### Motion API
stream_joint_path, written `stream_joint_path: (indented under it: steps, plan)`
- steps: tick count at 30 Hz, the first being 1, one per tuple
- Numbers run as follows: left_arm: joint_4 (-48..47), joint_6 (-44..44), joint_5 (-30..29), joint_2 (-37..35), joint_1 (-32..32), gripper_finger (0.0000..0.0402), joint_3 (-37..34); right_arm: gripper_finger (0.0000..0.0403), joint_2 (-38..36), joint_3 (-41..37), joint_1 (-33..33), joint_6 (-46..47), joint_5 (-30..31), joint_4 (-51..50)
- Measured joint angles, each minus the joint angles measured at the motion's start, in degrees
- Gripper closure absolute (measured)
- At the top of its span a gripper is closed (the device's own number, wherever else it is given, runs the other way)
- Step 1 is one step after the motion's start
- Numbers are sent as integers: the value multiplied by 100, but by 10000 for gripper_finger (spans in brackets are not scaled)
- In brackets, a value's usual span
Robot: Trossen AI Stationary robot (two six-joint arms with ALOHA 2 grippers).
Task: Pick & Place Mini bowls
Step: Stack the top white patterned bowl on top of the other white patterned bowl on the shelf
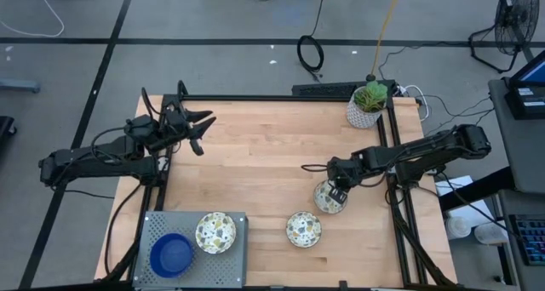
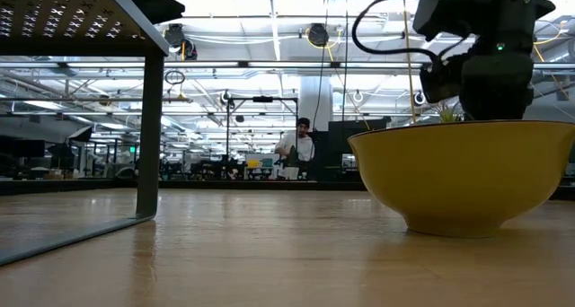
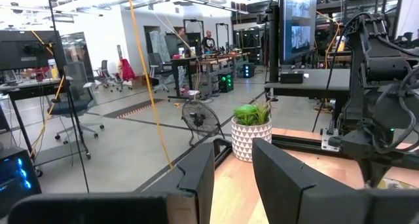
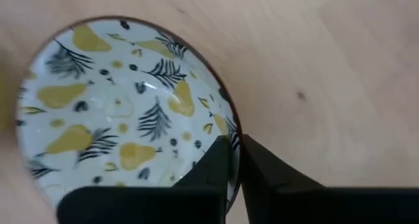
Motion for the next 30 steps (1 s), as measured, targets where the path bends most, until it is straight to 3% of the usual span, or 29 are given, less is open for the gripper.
stream_joint_path:
  steps: [19,24,30]
  plan:
    - [38,-1,7,0,0,293,2,401,13,-12,-89,-658,362,721]
    - [144,-414,11,0,-1,293,2,402,13,-14,-214,-939,895,986]
    - [128,-1543,15,95,-1,293,2,402,29,-29,-385,-1570,1458,1766]
